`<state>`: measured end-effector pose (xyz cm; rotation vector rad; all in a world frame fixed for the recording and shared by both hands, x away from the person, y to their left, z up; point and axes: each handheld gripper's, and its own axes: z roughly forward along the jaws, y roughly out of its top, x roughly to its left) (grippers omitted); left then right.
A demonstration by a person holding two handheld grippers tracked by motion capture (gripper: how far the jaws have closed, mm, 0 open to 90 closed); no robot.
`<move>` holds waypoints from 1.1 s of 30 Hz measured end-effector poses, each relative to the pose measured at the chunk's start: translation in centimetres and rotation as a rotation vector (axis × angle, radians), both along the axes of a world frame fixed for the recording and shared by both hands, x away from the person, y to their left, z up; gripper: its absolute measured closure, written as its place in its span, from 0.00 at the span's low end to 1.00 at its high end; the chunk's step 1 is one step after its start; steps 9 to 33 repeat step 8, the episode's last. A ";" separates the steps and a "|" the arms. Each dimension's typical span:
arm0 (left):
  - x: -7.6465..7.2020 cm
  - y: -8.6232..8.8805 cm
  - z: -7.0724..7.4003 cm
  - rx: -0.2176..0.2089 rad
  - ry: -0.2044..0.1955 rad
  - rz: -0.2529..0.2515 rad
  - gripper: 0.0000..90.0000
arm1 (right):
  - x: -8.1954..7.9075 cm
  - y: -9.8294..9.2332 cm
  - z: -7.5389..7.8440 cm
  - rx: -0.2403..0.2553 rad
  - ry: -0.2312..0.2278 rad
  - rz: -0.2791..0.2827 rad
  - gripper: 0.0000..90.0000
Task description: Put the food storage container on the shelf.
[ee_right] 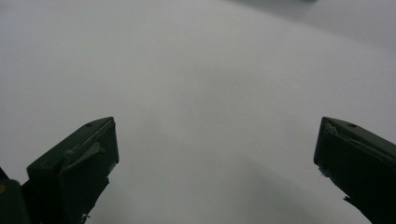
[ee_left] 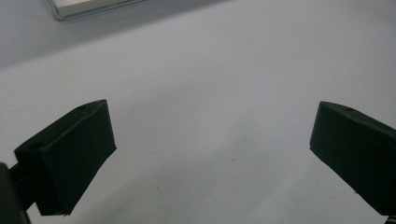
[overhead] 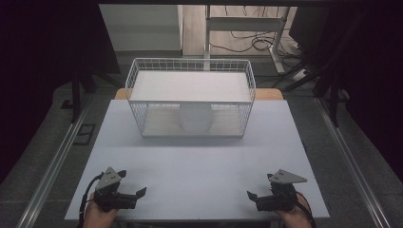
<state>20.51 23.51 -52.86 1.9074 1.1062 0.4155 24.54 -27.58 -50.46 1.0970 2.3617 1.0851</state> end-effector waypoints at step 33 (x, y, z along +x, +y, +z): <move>0.1 -0.1 0.0 0.002 0.007 0.000 0.00 | 0.1 -0.4 0.0 0.031 0.013 -0.028 0.00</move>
